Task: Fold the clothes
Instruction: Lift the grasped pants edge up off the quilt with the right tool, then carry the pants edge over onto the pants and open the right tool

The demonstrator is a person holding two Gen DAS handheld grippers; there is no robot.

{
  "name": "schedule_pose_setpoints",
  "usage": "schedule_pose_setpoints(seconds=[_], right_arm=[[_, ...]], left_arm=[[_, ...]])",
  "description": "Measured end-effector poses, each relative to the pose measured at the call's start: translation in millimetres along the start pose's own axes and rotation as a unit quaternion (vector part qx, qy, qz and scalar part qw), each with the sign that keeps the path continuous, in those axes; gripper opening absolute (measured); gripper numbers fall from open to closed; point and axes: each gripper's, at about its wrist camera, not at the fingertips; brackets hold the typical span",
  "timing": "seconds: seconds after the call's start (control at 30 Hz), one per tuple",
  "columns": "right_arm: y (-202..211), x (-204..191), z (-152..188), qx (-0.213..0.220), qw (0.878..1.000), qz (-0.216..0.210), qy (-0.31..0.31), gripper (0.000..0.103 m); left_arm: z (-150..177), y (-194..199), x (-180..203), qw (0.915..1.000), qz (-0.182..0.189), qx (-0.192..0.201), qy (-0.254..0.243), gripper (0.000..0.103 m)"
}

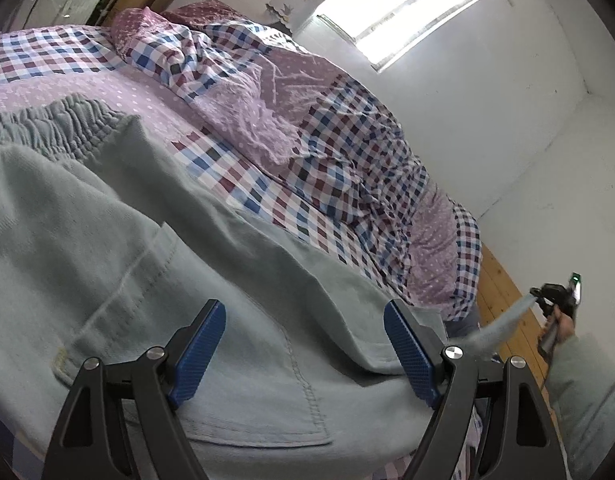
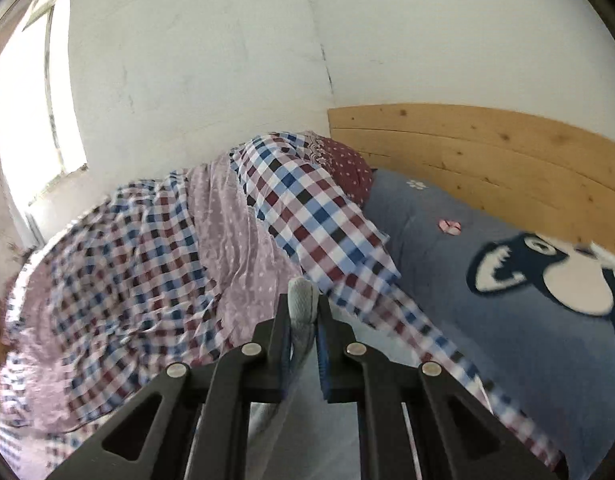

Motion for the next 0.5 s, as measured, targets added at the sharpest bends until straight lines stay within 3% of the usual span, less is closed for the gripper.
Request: schedule_pose_setpoints(seconds=[0.07, 0.17, 0.23, 0.3, 0.33, 0.4, 0.5], right_arm=[[-40.0, -13.5, 3.8, -0.029, 0.999, 0.015, 0.007, 0.011], [-104.9, -29.0, 31.0, -0.114, 0.993, 0.024, 0.014, 0.02], [-124.9, -32.8, 54.8, -0.144, 0.989, -0.003, 0.014, 0.02], [-126.1, -30.2, 69.7, -0.143, 0.989, -0.029, 0.017, 0.039], [-123.0, -24.8, 75.5, -0.137, 0.99, -0.04, 0.016, 0.054], [-115.6, -6.6, 81.2, -0.123, 0.99, -0.063, 0.003, 0.057], [-116.1, 36.8, 93.2, -0.128, 0.989, -0.057, -0.038, 0.06]], left_arm=[[-1.5, 0.0, -0.8, 0.9999, -0.006, 0.003, -0.008, 0.085], [-1.7, -3.7, -0.1, 0.9997, -0.012, -0.002, -0.021, 0.085], [-0.9, -6.6, 1.4, 0.9994, -0.017, -0.006, -0.031, 0.085], [0.4, -9.1, 3.4, 0.9989, -0.022, -0.009, -0.04, 0.085], [1.0, -10.3, 4.1, 0.9987, -0.023, -0.012, -0.044, 0.085], [2.5, -10.5, 4.6, 0.9986, -0.022, -0.014, -0.046, 0.085], [3.7, -10.9, 4.0, 0.9987, -0.022, -0.014, -0.044, 0.085]])
Point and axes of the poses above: each gripper's, at about its wrist camera, not at the fingertips, and y roughly against the way its jaws point, x to its right, z to its underside, and after that the axes turned 2 degrees about -y, right-handed
